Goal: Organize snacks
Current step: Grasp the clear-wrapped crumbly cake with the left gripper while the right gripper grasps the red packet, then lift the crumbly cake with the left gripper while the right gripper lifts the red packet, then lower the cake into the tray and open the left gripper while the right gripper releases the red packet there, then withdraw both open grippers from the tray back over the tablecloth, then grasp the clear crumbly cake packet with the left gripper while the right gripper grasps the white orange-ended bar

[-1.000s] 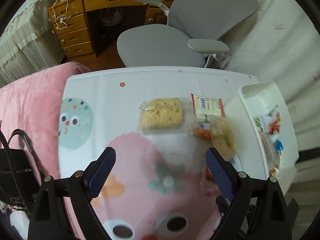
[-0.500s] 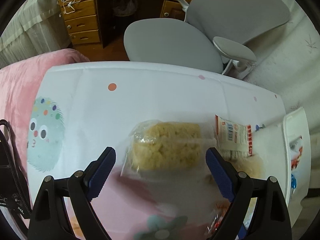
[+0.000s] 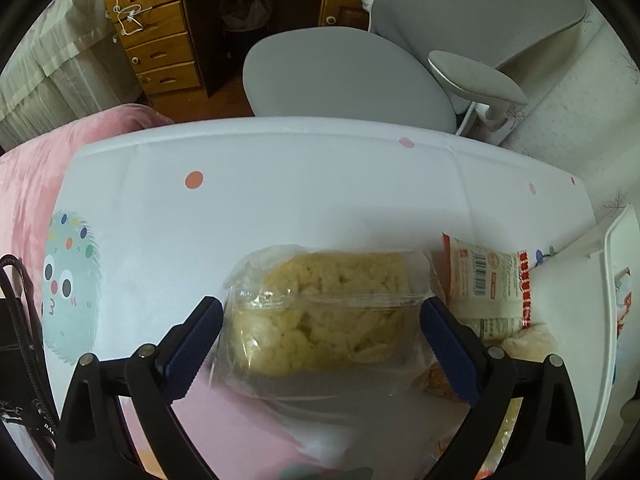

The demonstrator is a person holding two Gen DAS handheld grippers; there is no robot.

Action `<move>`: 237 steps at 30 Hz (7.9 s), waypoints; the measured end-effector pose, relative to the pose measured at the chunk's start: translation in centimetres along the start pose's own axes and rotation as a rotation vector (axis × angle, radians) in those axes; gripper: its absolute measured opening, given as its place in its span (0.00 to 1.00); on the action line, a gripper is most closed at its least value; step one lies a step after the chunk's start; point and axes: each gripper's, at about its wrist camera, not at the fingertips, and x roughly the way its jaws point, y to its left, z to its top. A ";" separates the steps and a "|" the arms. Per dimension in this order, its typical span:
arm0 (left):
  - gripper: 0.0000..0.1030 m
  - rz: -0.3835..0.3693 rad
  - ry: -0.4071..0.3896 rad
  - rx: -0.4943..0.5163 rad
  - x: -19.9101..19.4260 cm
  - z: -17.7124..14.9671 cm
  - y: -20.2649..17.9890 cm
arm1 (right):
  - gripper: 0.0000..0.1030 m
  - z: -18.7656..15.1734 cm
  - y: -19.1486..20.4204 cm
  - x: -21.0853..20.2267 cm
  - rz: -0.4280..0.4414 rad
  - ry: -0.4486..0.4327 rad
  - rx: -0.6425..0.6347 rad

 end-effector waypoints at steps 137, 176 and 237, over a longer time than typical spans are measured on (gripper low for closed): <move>0.59 -0.148 -0.224 0.143 -28.0 -22.3 -23.6 | 0.58 -2.9 -25.5 -19.2 0.036 -0.016 0.094; 0.78 -0.140 -0.163 0.278 -32.4 -26.3 1.7 | 0.62 -9.8 -6.0 -19.5 -0.054 0.095 0.404; 0.84 -0.088 0.174 0.418 -6.3 -5.1 -11.1 | 0.62 -3.2 -1.1 -2.2 -0.276 -0.146 0.162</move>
